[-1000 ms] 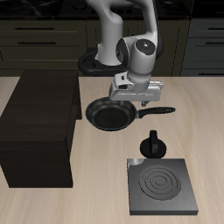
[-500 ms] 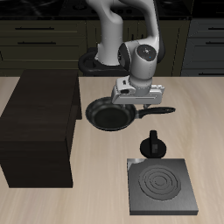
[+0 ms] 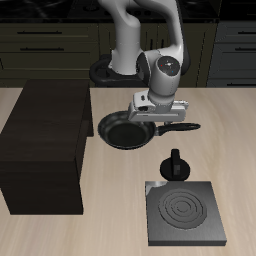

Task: Place the frypan on the top layer of the shelf

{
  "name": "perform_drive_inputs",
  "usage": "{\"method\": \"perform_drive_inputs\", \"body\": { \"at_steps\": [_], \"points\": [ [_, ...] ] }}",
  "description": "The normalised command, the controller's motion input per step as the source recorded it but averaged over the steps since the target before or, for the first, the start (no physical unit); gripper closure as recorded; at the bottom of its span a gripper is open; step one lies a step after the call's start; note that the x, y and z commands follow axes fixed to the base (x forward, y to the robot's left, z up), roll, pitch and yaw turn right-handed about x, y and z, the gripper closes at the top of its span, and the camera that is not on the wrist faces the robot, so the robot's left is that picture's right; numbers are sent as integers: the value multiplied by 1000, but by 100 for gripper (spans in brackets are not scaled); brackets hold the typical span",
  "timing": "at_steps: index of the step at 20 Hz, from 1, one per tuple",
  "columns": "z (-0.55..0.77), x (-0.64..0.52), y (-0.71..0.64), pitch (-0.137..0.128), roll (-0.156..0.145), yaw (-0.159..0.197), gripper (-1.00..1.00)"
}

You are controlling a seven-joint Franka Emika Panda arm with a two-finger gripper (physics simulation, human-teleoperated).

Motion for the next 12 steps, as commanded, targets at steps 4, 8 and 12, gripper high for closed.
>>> {"method": "perform_drive_inputs", "body": {
  "at_steps": [4,8,12],
  "points": [
    [-257,17,-97,66,30,-21,-100],
    [-148,-13,-187,17,-20,-9,100],
    [7,-15,-79,5,0,-19,100]
  ]
}}
